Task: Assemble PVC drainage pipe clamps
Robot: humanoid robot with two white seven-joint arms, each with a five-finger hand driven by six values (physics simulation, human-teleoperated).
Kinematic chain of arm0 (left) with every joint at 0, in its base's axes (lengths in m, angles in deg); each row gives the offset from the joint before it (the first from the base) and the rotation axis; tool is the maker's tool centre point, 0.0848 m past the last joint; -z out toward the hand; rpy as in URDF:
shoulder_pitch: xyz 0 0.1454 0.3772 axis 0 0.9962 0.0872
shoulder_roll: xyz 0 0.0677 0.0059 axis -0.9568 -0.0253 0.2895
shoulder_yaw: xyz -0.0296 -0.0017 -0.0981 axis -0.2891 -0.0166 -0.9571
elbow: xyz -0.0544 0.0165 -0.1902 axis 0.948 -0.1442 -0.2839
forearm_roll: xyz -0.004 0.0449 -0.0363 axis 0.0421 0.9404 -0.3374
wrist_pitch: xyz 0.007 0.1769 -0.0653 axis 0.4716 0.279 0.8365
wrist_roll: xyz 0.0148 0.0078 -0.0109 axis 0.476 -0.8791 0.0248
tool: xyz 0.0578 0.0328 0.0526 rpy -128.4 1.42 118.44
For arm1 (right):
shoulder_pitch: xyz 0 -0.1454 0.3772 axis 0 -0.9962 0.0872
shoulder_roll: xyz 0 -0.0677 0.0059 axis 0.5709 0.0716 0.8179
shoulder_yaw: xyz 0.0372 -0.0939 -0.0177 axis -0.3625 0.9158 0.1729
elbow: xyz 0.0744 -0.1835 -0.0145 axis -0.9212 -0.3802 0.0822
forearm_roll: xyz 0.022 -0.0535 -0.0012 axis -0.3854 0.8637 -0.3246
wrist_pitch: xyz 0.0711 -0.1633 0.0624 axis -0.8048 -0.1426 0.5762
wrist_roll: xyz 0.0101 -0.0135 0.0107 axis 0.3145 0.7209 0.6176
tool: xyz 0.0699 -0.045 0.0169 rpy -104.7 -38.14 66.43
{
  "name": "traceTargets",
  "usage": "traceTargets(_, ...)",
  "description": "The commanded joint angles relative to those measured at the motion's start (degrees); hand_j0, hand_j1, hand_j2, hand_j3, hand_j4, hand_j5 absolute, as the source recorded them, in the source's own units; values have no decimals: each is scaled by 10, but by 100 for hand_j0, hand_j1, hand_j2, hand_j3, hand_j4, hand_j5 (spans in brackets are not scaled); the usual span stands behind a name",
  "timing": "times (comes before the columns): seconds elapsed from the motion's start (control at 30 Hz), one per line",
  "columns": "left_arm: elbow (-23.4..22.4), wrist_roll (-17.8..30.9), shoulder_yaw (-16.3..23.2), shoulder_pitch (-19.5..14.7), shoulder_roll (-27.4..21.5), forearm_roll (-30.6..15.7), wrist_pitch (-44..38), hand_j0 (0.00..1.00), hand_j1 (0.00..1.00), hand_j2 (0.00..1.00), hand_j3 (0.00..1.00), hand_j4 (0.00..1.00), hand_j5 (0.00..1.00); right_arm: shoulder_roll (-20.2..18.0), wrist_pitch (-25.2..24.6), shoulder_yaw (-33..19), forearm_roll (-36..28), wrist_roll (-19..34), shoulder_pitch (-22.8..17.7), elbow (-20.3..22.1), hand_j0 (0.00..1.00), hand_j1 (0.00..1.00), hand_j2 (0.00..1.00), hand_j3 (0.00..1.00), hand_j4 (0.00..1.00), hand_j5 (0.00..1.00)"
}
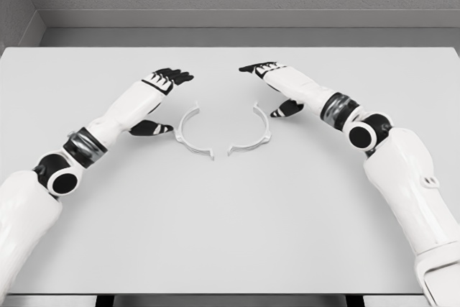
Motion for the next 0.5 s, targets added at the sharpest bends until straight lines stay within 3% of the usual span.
traceTargets(0.0, 0, 0, 1, 1, -2, -2, 0, 100, 100, 100, 100, 100, 100, 11, -1, 0, -2, 1, 2, -1, 100, 100, 100, 100, 100, 100)
traceTargets(0.3, 0, 0, 5, 16, -16, 0, 0, 100, 100, 100, 100, 100, 100, 28, -2, -2, 9, 1, 5, -1, 100, 100, 100, 100, 100, 100)
traceTargets(0.47, 0, 0, 5, 17, -12, 0, 0, 100, 100, 100, 100, 100, 100, 12, -1, -96, 3, 2, 59, 3, 100, 100, 100, 100, 100, 100)
